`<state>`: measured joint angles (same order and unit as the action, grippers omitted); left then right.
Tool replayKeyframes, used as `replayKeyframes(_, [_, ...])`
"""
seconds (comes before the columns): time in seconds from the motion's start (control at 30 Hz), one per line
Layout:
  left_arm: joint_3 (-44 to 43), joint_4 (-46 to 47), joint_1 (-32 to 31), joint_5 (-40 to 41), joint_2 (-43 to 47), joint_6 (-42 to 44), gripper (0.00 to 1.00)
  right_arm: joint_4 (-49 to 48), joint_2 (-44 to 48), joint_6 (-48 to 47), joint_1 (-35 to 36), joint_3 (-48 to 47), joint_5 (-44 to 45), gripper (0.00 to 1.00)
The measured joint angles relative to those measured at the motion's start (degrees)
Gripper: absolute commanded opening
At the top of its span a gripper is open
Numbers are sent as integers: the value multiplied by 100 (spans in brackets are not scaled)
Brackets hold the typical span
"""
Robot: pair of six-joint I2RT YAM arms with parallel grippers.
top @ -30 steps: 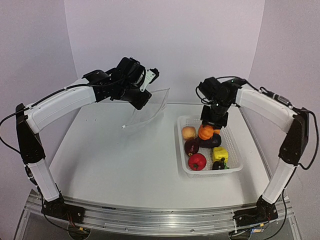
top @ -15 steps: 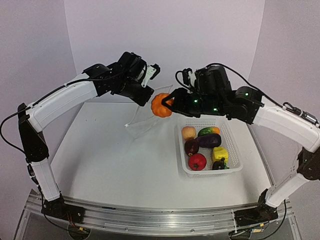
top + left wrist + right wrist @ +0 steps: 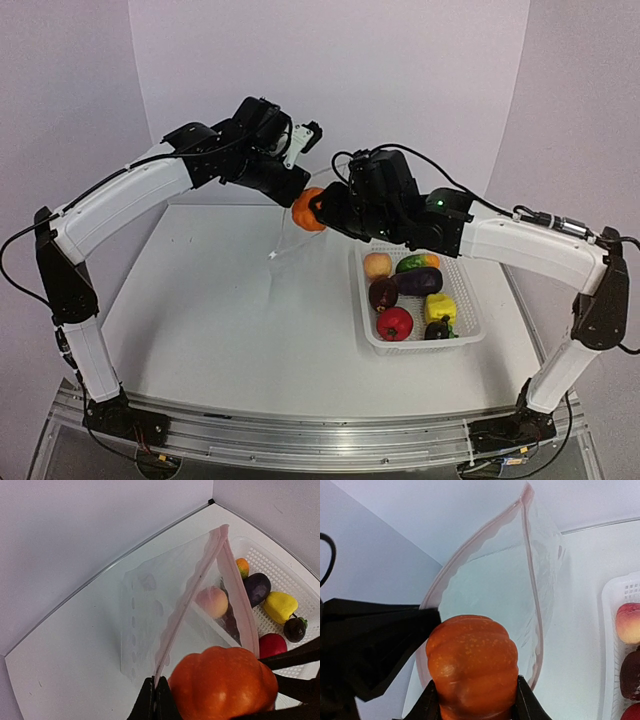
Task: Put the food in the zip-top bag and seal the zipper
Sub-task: Place the fake vegetable in the zipper food storage bag, then pick up the fake vegetable from the bin.
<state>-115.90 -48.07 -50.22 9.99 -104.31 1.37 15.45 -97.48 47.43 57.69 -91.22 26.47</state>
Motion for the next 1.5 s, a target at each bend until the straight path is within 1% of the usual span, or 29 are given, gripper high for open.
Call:
replayKeyframes(0.07, [-2, 2, 2, -156, 0, -2, 0, 97, -150, -50, 0, -139, 129, 1])
replayKeyframes(0.1, [-2, 0, 7, -254, 0, -23, 0, 161, -231, -97, -1, -230, 188, 3])
replayKeyframes(0.13, [-2, -3, 11, -359, 0, -50, 0, 233, -315, -156, -3, -330, 243, 7])
replayKeyframes(0.2, [-18, -16, 13, -560, 1, -111, 0, 409, -490, -308, -7, -566, 335, 20])
replayKeyframes(0.3, [-172, -85, 10, -756, -9, -152, 0, 620, -661, -532, -4, -853, 441, 49])
replayKeyframes(0.33, [-240, -105, 4, -785, -9, -162, 0, 675, -675, -626, -3, -911, 472, 54])
replayKeyframes(0.4, [-370, -107, -1, -794, -9, -192, 0, 817, -681, -821, 0, -1055, 524, 62])
replayKeyframes(0.47, [-453, -116, -4, -782, -9, -241, 0, 967, -702, -1012, 0, -1255, 542, 74])
replayKeyframes(0.53, [-510, -148, 10, -703, -9, -306, 0, 1242, -767, -1281, -1, -1578, 531, 81])
replayKeyframes(0.67, [-562, -183, 201, -701, -11, -480, 0, 1696, -893, -1787, -11, -2193, 433, 83])
replayKeyframes(0.73, [-580, -286, 311, -718, -36, -552, 0, 1773, -893, -1962, -9, -2386, 331, 84])
replayKeyframes(0.9, [-667, -335, 533, -657, -171, -588, 0, 1927, -735, -2247, -3, -2581, -181, 86])
replayKeyframes(1.07, [-634, -334, 637, -517, -173, -590, 0, 2221, -233, -2144, -188, -2577, -875, 86])
replayKeyframes(1.17, [-608, -342, 638, -503, -173, -590, 0, 2599, 236, -1834, -627, -2561, -1119, 86])
replayKeyframes(1.23, [-625, -338, 633, -456, -173, -582, 0, 2832, 541, -1511, -1088, -2391, -1251, 88])
replayKeyframes(1.37, [-744, -337, 628, -285, -173, -476, 0, 3465, 898, -855, -1979, -1612, -1301, 92])
replayKeyframes(1.43, [-802, -274, 607, -128, -171, -364, 0, 3748, 793, -648, -2138, -1205, -1323, 93])
replayKeyframes(1.5, [-814, -222, 574, 19, -168, -212, 0, 4062, 502, -484, -2198, -862, -1369, 94])
